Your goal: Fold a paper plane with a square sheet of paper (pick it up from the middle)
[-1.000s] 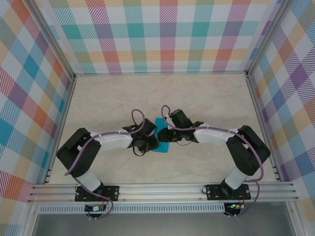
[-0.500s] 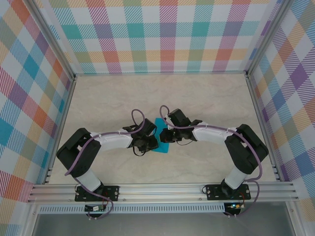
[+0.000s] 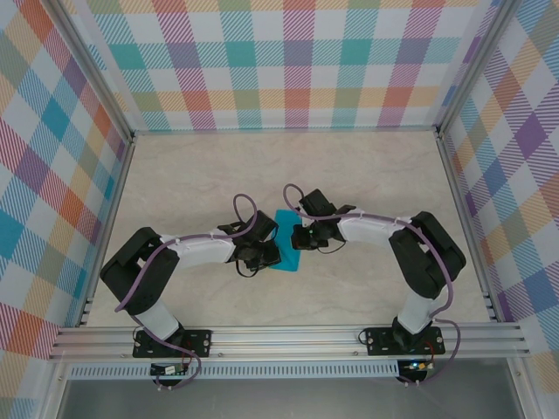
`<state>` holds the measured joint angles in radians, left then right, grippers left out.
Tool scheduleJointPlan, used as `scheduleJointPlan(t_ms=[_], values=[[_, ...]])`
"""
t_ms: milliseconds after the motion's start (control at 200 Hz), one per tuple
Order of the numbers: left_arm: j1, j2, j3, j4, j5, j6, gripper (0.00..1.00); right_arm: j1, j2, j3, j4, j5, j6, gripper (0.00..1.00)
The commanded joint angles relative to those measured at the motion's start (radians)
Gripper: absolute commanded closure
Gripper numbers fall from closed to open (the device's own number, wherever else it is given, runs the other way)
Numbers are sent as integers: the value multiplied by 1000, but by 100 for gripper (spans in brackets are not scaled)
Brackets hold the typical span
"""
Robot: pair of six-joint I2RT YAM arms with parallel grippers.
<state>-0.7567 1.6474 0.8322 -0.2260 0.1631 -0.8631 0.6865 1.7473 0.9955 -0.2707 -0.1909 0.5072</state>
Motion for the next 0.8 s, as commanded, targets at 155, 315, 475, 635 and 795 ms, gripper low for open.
scheduleJointPlan(t_ms=[155,315,475,635,795], values=[[11,-10,-27,-14,-14,10,82,-7,46,62,-66,44,-45,96],[11,-5,-25,-14,-10,12,82,-7,54,63,-75,50,-41,95],[11,-6,-23,-13,-10,12,82,-6,35,45,-65,6,-44,94],[11,-2,-21,-12,-7,12,82,-7,43,53,-81,24,-50,93],[11,-4,-21,-14,-7,12,82,-7,49,68,-101,41,-55,93]])
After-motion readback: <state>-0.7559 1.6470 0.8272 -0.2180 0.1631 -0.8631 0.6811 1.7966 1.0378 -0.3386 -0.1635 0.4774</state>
